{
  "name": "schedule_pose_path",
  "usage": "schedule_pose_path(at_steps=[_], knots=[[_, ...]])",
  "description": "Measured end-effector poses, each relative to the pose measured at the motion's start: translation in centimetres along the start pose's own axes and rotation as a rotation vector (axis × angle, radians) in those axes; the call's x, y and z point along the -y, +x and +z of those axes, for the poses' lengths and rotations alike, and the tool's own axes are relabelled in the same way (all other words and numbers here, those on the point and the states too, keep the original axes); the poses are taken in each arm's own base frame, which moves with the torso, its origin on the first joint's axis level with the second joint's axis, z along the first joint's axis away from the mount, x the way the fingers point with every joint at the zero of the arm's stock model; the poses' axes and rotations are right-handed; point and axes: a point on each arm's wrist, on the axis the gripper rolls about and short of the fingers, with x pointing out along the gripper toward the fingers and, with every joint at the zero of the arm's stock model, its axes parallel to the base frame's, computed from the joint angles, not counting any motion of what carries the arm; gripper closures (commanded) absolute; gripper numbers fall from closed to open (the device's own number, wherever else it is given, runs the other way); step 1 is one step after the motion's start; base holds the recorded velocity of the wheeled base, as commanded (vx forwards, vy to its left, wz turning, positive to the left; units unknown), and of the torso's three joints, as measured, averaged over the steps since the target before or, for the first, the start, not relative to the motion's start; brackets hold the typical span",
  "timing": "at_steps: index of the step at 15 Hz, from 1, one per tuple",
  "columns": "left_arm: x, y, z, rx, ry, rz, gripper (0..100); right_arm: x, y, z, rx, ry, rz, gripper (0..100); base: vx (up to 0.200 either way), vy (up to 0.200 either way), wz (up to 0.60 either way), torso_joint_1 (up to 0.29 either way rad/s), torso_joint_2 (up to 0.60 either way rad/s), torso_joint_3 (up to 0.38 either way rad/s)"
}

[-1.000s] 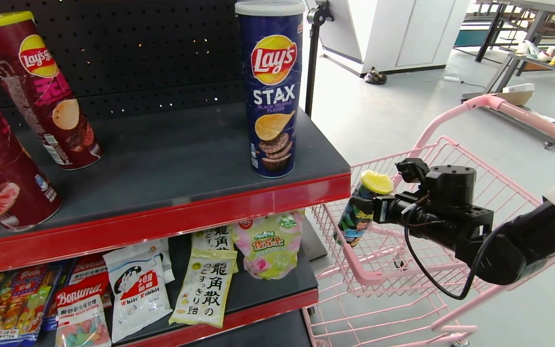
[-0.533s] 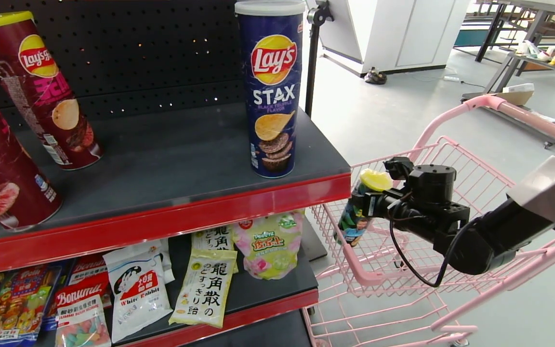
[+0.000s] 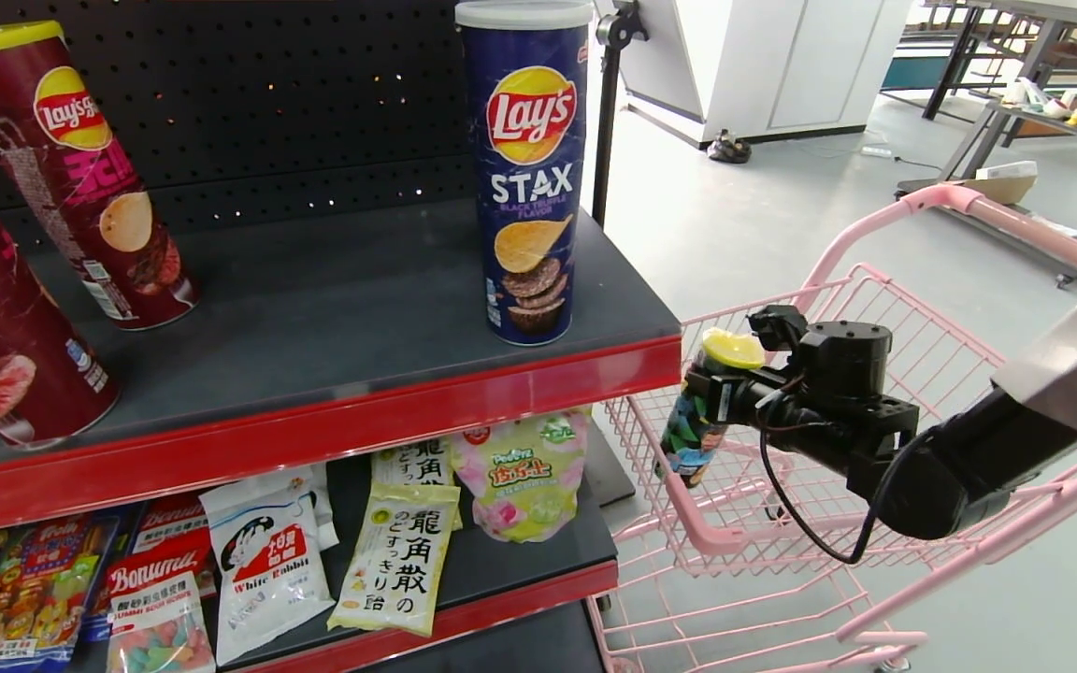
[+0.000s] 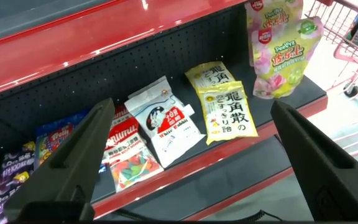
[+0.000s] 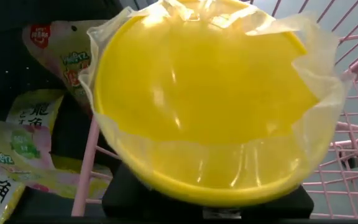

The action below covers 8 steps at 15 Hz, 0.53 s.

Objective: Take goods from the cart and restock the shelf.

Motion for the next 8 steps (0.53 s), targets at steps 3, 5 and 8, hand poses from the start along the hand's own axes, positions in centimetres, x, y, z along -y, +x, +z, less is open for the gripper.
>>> schedule_pose_path(at_steps=[3,5,8], knots=[[0.0,0.0,0.0,0.004,0.000,-0.011,0,-0.2,-4.5,4.6,0.053,-0.044,-0.006,100,0.000,0.000,0.00,0.000,0.00,0.000],[0.0,0.0,0.0,0.006,0.000,-0.021,0,-0.3,-8.4,7.8,0.081,-0.075,-0.013,100,0.000,0.000,0.00,0.000,0.00,0.000],[0.0,-0.1,0.4,0.014,0.001,-0.024,0,-0.6,-15.4,10.6,0.073,-0.114,-0.043,100,0.000,0.000,0.00,0.000,0.00,0.000]])
